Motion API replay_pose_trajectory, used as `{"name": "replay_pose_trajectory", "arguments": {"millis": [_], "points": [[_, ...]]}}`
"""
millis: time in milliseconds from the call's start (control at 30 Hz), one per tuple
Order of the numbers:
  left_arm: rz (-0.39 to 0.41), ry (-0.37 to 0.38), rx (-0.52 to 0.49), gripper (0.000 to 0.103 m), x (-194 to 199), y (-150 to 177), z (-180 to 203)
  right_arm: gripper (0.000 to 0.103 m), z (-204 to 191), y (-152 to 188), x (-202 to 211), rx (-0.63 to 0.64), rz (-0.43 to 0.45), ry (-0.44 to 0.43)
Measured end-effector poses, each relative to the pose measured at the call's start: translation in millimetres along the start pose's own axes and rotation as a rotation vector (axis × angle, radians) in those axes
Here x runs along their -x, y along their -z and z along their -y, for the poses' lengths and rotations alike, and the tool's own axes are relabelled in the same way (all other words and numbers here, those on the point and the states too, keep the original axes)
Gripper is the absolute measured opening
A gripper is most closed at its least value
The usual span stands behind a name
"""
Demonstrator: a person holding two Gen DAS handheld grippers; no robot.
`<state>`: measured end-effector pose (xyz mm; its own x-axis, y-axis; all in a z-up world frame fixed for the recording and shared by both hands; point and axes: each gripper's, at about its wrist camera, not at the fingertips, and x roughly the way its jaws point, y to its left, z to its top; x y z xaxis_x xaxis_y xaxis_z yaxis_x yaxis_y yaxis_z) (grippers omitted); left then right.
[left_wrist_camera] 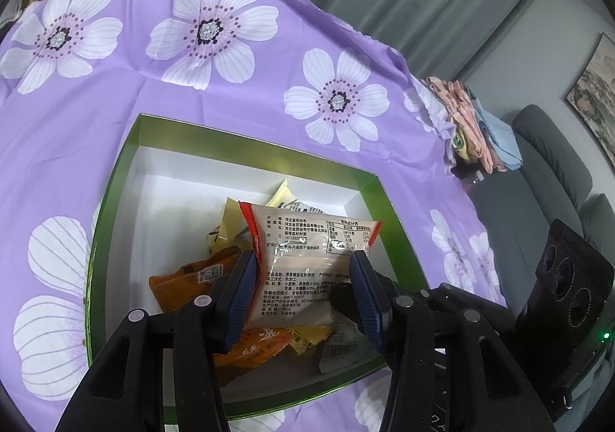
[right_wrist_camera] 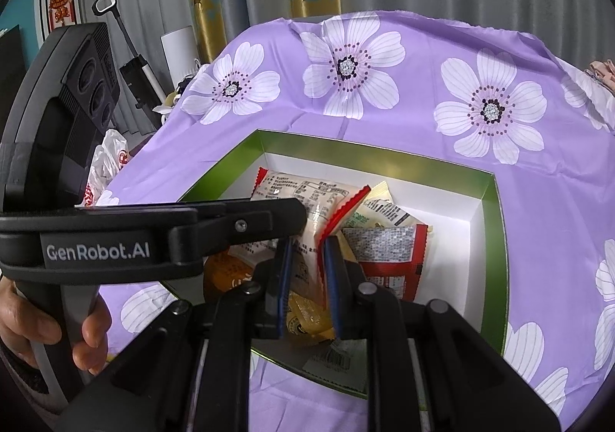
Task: Organize snacks
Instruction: 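Lower the white packet into the box and open the left gripper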
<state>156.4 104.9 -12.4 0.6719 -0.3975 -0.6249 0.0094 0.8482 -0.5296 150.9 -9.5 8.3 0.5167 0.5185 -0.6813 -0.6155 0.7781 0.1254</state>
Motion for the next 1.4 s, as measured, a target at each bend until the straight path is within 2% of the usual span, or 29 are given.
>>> {"name": "replay_pose_trajectory", "arguments": {"millis": [1400], "points": [[-0.026,-0.014,0.013,0.049,-8.1,2.5,-13.6,0.023,-0.6,0.8,-9.9,0.003,-0.044,0.009]]}}
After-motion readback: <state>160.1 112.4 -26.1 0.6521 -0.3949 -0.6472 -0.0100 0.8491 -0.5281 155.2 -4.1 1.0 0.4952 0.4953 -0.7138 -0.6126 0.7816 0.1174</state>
